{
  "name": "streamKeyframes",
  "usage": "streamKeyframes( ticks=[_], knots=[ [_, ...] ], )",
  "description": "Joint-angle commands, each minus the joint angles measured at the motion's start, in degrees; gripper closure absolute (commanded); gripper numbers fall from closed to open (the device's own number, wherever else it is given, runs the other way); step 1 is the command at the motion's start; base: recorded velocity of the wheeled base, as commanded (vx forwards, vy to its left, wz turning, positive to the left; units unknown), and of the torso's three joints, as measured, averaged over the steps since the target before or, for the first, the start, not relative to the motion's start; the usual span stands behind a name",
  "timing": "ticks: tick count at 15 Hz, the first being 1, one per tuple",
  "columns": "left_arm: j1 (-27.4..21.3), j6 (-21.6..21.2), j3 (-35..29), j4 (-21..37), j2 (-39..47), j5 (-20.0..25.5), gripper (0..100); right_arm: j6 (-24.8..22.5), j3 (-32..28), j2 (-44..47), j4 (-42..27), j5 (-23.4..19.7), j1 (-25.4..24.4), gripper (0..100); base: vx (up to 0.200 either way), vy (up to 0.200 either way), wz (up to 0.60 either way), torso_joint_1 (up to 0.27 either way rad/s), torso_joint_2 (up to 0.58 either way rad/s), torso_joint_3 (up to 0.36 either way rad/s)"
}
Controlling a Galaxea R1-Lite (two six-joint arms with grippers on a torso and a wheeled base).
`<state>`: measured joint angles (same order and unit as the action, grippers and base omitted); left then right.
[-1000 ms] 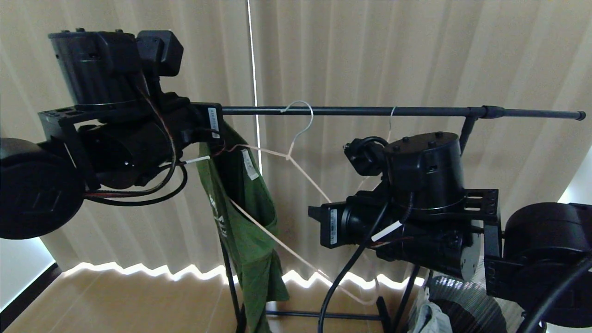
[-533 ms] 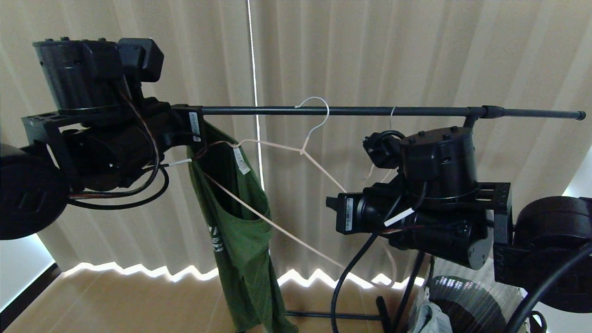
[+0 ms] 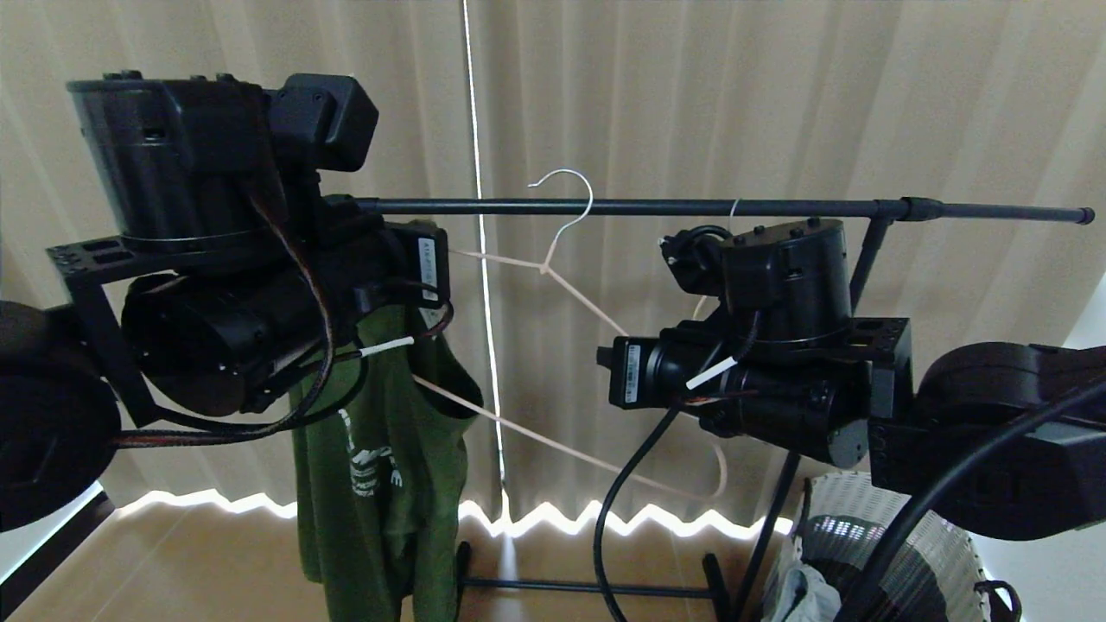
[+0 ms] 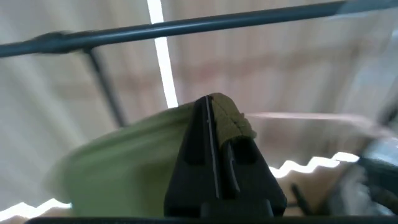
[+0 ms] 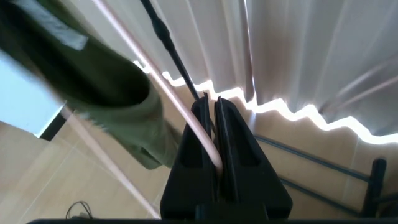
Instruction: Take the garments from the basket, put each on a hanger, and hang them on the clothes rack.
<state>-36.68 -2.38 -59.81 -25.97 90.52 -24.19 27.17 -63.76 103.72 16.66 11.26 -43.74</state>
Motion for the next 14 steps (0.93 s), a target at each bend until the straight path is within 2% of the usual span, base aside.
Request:
streamKeyframes(
  ticks=[1, 6, 8, 10, 12, 14],
  knots=[
    [-4.0, 0.2, -0.7, -0.3, 0.3, 0.3, 100, 0.0, -1.5, 1.7, 0.0, 0.0, 0.0, 100, 0.0, 0.0, 0.0, 0.0, 0.0, 0.0],
    [-8.1, 0.6, -3.8, -0.8, 2.6, 0.7, 100, 0.0, -2.5, 2.4, 0.4, -0.1, -0.3, 100, 0.0, 0.0, 0.0, 0.0, 0.0, 0.0],
    [-9.5, 1.4, -3.9, -0.7, 3.0, 2.7, 100, 0.0, -2.5, 2.5, 0.5, -0.2, -0.3, 100, 0.0, 0.0, 0.0, 0.0, 0.0, 0.0],
    [-9.5, 1.6, -3.4, -0.6, 2.7, 5.2, 100, 0.0, -2.5, 2.5, 0.6, -0.2, -0.3, 100, 0.0, 0.0, 0.0, 0.0, 0.0, 0.0],
    [-9.1, 1.1, -2.2, -0.1, 2.6, 5.6, 100, 0.0, -2.4, 2.4, 0.6, -0.1, -0.3, 100, 0.0, 0.0, 0.0, 0.0, 0.0, 0.0],
    [-7.4, 0.1, 1.7, -0.1, 1.4, 5.7, 100, -0.1, -2.2, 2.0, 0.6, 0.0, -0.2, 100, 0.0, 0.0, 0.0, 0.0, 0.0, 0.0]
  ],
)
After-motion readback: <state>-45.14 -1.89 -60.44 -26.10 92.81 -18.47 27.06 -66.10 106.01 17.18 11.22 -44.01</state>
